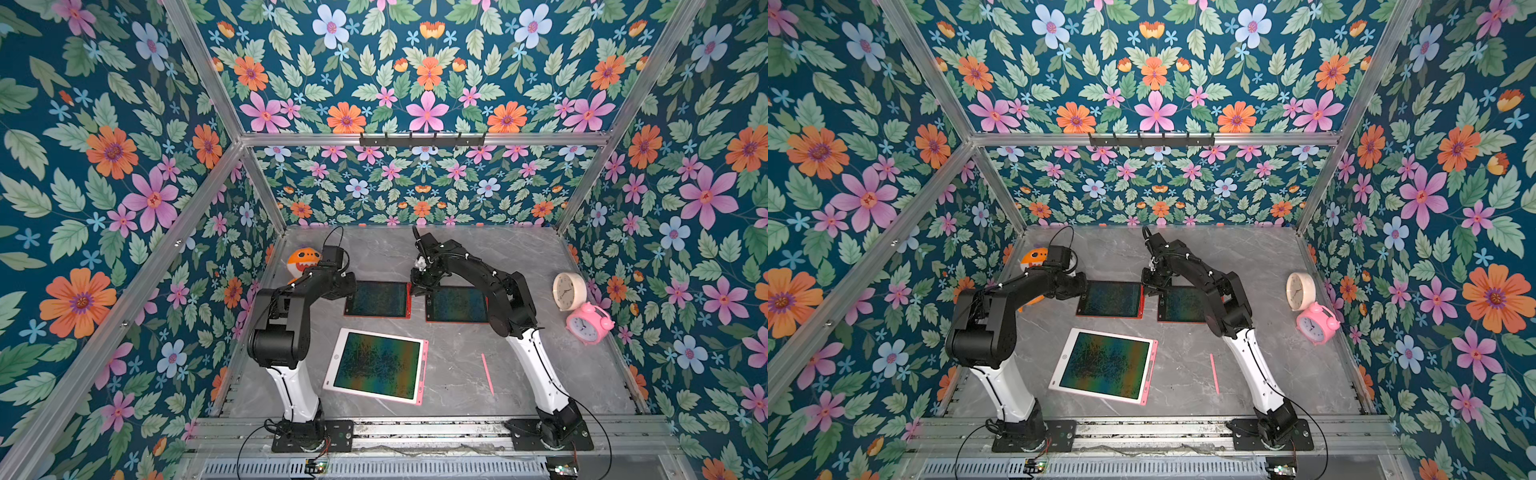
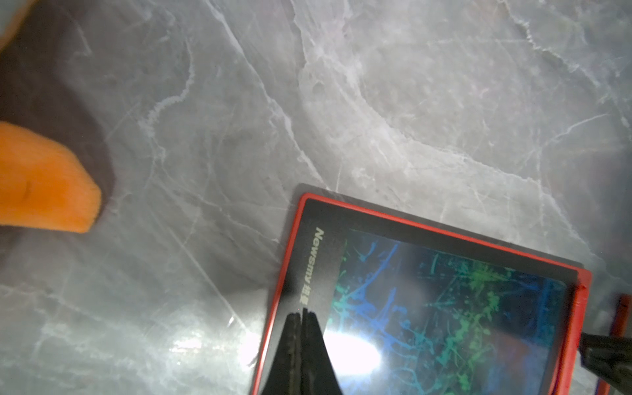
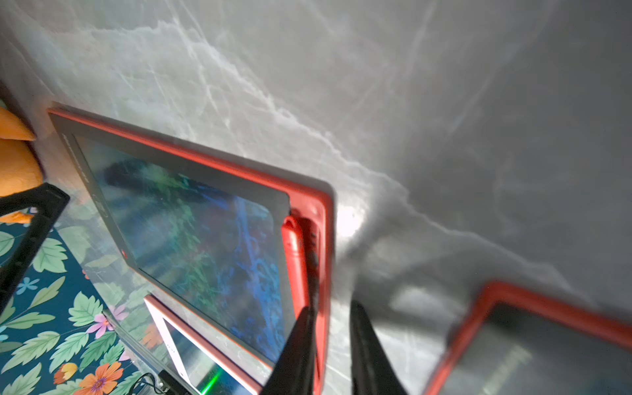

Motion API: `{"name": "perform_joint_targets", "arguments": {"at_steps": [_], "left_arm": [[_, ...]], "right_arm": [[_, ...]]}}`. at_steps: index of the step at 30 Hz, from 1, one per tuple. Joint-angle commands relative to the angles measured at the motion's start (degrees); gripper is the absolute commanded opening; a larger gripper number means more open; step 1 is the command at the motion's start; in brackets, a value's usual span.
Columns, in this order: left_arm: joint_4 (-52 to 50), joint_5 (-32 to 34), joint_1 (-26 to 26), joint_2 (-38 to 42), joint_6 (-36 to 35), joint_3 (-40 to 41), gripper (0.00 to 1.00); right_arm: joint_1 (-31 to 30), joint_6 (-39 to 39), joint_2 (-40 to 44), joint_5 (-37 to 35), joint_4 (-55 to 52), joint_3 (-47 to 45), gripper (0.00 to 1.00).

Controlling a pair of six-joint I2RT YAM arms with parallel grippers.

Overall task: Place the stylus back onto the writing tablet
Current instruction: Place the stylus on the writing tablet.

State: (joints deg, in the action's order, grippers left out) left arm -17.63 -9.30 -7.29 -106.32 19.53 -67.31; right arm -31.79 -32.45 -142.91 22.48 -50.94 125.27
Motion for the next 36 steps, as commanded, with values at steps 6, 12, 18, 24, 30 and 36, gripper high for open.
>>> {"name": "perform_joint_targets", "arguments": {"at_steps": [6,12,18,24,30,36], "left_arm": [[0.5,-1.5,0.0,-0.4,0.4,-0.1,0.00],[0.5,-1.4,0.0,-0.4,0.4,0.0,0.00],[0.6,-1.5,0.0,-0.4,0.4,0.1,0.00],[0.7,-1.6,0.0,-0.4,0.5,0.1,0.00],[0.9,-1.8,0.0,-0.4,0.7,0.2,0.00],[1.2,-1.6,0.0,-0.2,0.7,0.6,0.00]], "right_arm": [[-0.4,-0.6,-2.9,-2.1,-2.6,5.6,0.27],[-0.7,-0.8,-5.6,-2.3,-4.1,9.3,0.27],[-1.0,-1.0,-6.6,-3.1,-5.3,10.3,0.21],[-1.1,-1.6,-5.9,-4.0,-5.2,8.8,0.15],[-1.5,-1.9,-5.1,-4.0,-4.2,8.0,0.15],[-1.6,-0.7,-4.2,0.1,-0.4,6.6,0.20]]}}
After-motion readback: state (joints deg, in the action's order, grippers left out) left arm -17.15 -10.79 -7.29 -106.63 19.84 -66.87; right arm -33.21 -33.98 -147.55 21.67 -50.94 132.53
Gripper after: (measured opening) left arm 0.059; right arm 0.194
